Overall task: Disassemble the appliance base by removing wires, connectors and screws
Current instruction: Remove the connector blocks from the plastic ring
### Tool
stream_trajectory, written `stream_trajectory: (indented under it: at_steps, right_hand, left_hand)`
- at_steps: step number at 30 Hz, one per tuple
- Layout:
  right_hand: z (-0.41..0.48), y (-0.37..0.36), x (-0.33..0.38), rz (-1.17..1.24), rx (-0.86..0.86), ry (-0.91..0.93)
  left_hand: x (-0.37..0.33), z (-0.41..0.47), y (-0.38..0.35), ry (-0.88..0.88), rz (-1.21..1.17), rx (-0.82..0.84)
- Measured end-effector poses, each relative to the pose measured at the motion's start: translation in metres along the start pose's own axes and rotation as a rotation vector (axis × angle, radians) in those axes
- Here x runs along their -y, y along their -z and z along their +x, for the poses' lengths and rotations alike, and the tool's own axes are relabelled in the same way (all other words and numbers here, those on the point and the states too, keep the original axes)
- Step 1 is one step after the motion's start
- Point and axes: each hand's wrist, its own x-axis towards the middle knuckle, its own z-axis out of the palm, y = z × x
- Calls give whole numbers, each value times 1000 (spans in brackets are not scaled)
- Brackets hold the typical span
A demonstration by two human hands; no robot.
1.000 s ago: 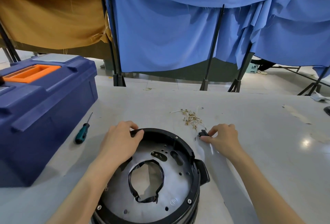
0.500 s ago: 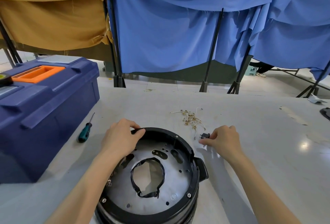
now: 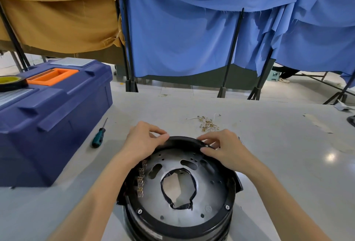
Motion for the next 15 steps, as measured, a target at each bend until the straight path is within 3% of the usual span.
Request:
stream_trajectory:
  at_steps: [5,8,11,15]
  right_hand:
    - [-3,8,-5,-63,-69,-17]
    - [-4,15,-12,-94,-87,-32]
    - [-5,23,-22,-114,-91,-76]
    - [-7,31,-32,-117,-107,-116]
  left_hand:
    - [12,-12,1,20,-338,172]
    - [15,-20,-6,29,-493,158]
    - [17,-26,-14,20,-500,79]
    - [21,-33,-21,-25,-462,117]
